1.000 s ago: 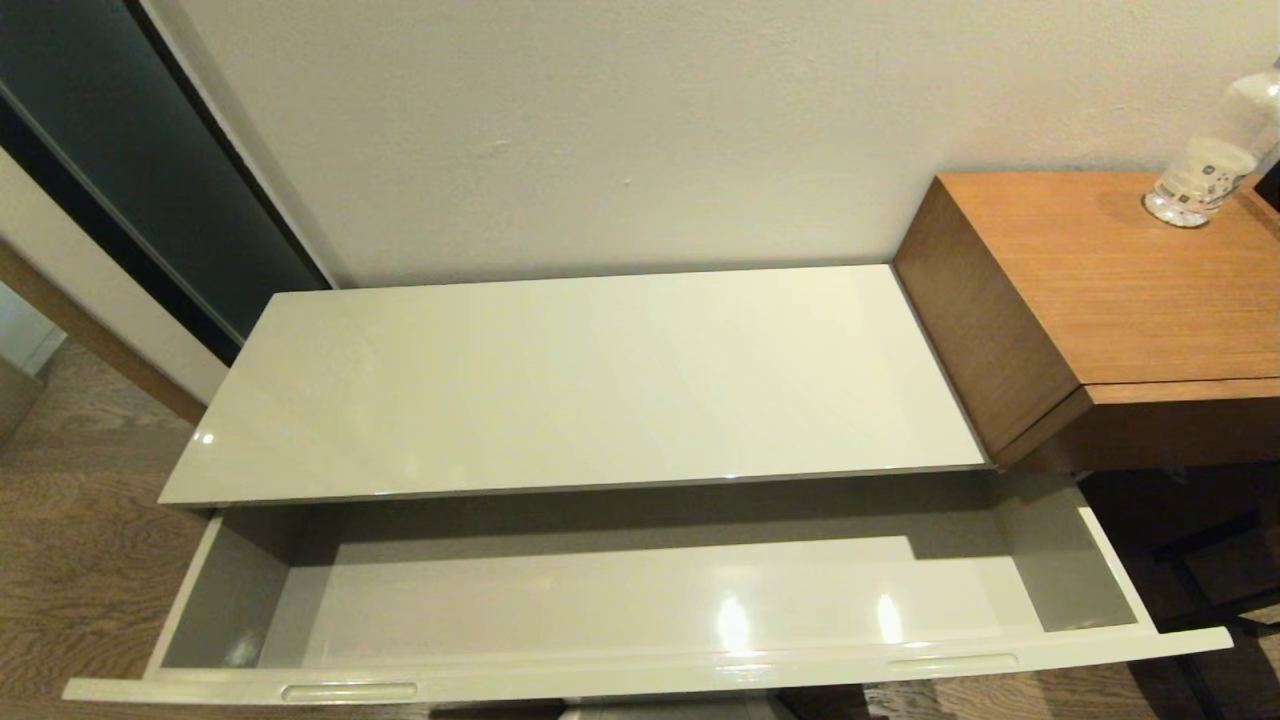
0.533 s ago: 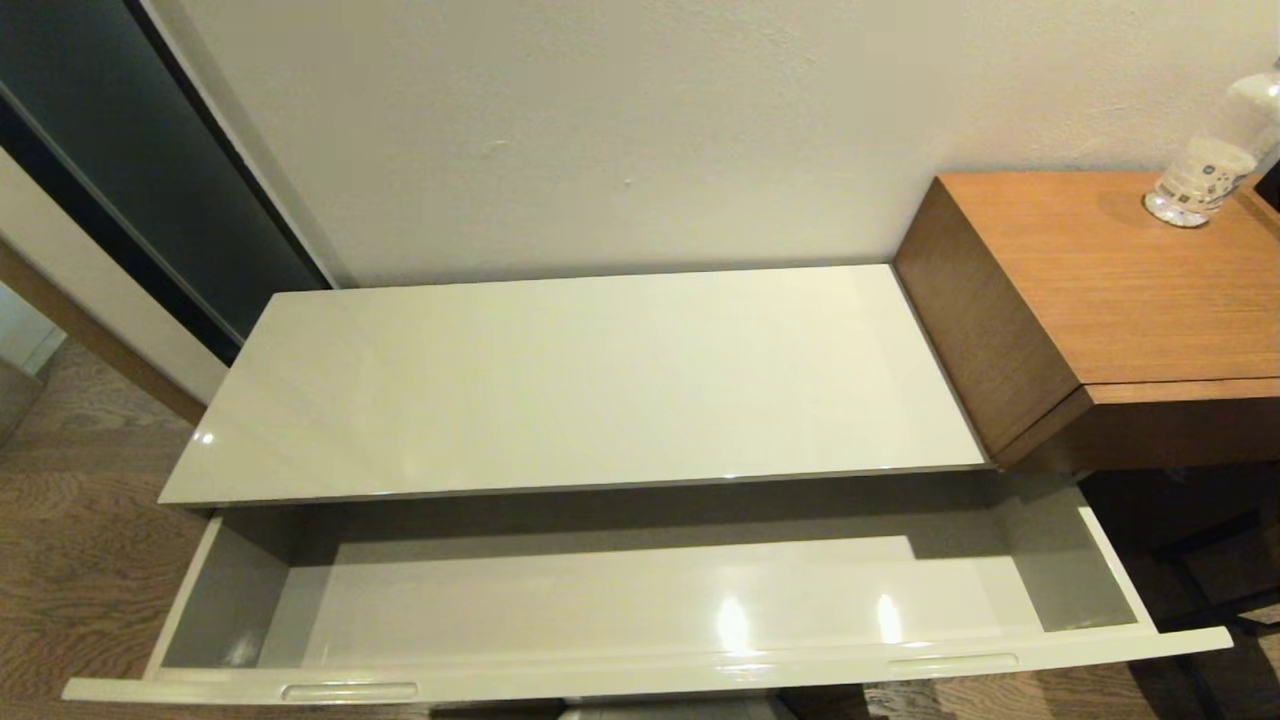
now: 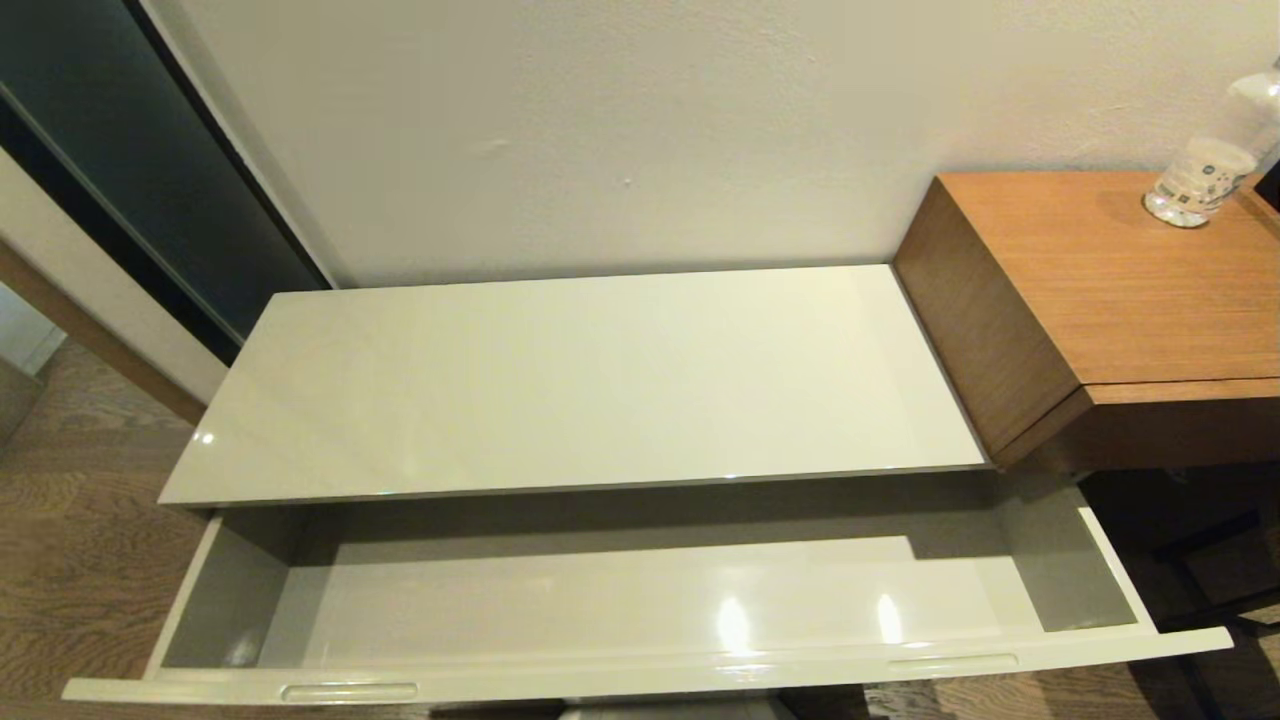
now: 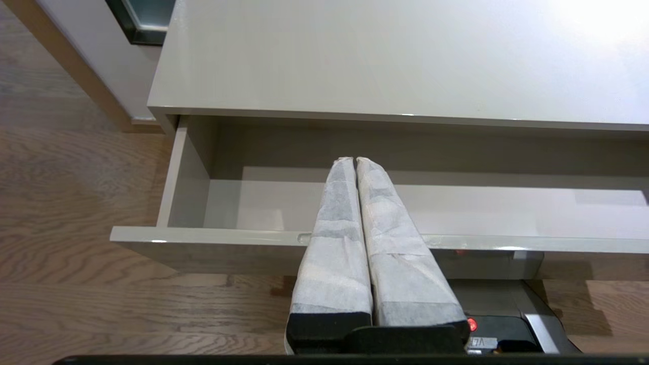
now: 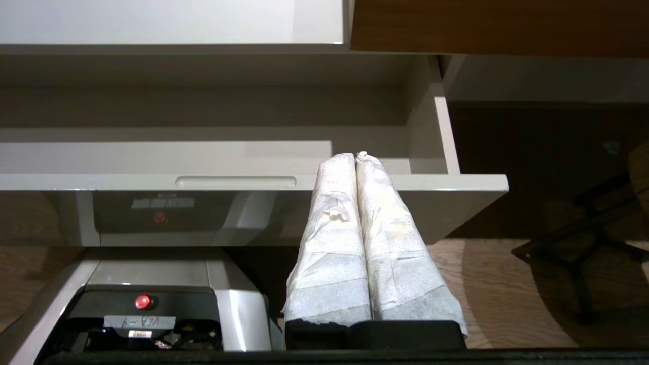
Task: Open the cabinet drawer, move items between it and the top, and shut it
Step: Close the drawer
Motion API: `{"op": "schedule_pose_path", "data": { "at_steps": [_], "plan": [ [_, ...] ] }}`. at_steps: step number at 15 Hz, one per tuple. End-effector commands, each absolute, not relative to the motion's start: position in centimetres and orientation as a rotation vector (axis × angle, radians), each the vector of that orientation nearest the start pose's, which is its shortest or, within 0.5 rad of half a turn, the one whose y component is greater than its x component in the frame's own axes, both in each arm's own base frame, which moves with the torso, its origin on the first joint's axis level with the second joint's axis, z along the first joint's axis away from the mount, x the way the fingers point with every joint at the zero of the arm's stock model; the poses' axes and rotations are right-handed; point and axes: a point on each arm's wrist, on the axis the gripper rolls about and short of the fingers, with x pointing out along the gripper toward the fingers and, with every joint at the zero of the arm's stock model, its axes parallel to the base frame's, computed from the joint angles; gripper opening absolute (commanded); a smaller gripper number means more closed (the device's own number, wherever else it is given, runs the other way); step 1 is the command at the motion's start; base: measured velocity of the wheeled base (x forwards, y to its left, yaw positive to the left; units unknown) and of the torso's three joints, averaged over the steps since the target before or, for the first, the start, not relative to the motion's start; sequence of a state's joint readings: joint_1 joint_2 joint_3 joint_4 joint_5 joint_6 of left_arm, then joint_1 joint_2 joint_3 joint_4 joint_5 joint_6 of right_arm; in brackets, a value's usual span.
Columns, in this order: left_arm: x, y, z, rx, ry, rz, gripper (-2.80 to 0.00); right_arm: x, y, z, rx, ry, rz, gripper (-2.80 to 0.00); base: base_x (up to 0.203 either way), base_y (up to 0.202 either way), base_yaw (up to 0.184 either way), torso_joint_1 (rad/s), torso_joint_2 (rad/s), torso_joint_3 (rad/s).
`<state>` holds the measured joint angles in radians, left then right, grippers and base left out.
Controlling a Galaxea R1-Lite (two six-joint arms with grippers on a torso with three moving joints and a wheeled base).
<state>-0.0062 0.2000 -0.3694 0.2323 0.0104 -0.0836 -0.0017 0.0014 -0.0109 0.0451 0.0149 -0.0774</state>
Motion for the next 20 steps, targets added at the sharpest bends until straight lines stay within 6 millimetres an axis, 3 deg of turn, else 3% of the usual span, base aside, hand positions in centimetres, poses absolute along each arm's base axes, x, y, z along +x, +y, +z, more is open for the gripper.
{"op": "schedule_pose_path", "data": {
  "at_steps": [1, 5, 6, 8, 11, 12, 13, 16, 20],
  "plan": [
    [-3.1, 0.0, 15.8, -0.084, 0.072, 0.006, -2.8, -2.4, 0.0, 7.6, -0.077, 0.041, 0.015, -2.8, 0.0, 0.0, 0.0, 0.0, 0.0, 0.0],
    [-3.6, 0.0, 15.4, -0.083, 0.053, 0.002, -2.8, -2.4, 0.0, 7.8, -0.076, 0.036, 0.017, -2.8, 0.0, 0.0, 0.0, 0.0, 0.0, 0.0],
    [-3.6, 0.0, 15.3, -0.083, 0.054, -0.002, -2.8, -2.4, 0.0, 9.2, -0.067, 0.027, 0.015, -2.8, 0.0, 0.0, 0.0, 0.0, 0.0, 0.0],
    [-3.5, 0.0, 15.1, -0.081, 0.063, -0.004, -2.8, -1.8, 0.0, 14.5, 0.017, 0.005, 0.003, -2.8, 0.0, 0.0, 0.0, 0.0, 0.0, 0.0],
    [-3.2, 0.0, 15.3, -0.081, 0.085, -0.004, -2.8, 2.9, 0.0, 25.1, 0.122, -0.002, -0.008, -2.8, 0.0, 0.0, 0.0, 0.0, 0.0, 0.0],
    [-2.6, 0.0, 15.5, -0.084, 0.119, -0.007, -2.8, 4.3, 0.0, 27.3, 0.138, 0.016, 0.004, -2.8, 0.0, 0.0, 0.0, 0.0, 0.0, 0.0],
    [-1.9, 0.0, 15.7, -0.095, 0.166, -0.01, -2.8, 5.1, 0.0, 27.7, 0.152, 0.102, 0.01, -2.8, 0.0, 0.0, 0.0, 0.0, 0.0, 0.0],
    [0.9, -0.1, 16.4, -0.143, 0.334, -0.013, -2.8, 4.1, 0.1, 25.2, 0.186, 0.501, 0.006, -2.8, 0.0, 0.0, 0.0, 0.0, 0.0, 0.0],
    [5.5, -0.5, 17.2, -0.212, 0.589, -0.156, -2.8, 4.3, 0.5, 23.8, 0.281, 0.789, 0.123, -2.8, 0.0, 0.0, 0.0, 0.0, 0.0, 0.0]
  ]
}}
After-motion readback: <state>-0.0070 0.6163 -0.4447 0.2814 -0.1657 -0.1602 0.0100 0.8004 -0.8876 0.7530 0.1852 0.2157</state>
